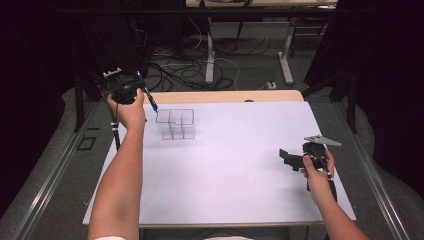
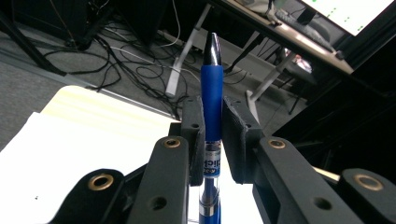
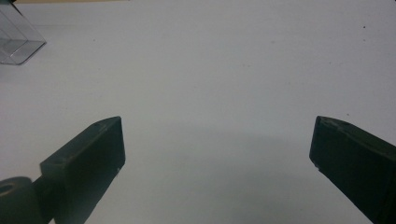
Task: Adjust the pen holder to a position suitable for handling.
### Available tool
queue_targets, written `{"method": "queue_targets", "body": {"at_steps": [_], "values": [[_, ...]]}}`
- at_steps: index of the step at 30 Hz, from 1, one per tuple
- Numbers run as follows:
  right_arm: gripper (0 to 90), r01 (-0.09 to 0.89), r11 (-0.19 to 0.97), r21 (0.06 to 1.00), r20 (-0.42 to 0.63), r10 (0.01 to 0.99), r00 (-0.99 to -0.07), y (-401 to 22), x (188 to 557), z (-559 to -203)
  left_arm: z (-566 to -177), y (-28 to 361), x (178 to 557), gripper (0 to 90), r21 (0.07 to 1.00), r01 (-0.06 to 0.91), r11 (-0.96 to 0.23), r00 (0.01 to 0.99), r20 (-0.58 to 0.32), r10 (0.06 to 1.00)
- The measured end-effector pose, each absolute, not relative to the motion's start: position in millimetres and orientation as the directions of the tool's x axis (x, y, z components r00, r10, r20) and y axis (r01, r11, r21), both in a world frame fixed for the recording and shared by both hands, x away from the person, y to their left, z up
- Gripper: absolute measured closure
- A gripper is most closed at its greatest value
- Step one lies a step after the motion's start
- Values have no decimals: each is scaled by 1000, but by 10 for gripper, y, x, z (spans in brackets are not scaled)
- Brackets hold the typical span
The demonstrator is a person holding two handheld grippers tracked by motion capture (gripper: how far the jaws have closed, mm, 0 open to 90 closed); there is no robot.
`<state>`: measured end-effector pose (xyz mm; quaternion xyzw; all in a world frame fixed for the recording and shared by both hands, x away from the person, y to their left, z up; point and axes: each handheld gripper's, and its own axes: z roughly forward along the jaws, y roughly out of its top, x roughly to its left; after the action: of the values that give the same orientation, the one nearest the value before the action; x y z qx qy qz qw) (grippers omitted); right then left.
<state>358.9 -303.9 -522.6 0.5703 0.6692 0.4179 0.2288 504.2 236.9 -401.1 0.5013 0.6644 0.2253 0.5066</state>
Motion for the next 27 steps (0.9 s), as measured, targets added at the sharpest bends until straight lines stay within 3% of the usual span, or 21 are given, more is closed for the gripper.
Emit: {"method": "queue_targets", "body": {"at_steps": [27], "values": [[34, 571, 10, 821, 167, 952, -257, -3031, 3595, -5237, -4339, 2214, 5105, 792, 778, 479, 406, -32, -447, 894]]}}
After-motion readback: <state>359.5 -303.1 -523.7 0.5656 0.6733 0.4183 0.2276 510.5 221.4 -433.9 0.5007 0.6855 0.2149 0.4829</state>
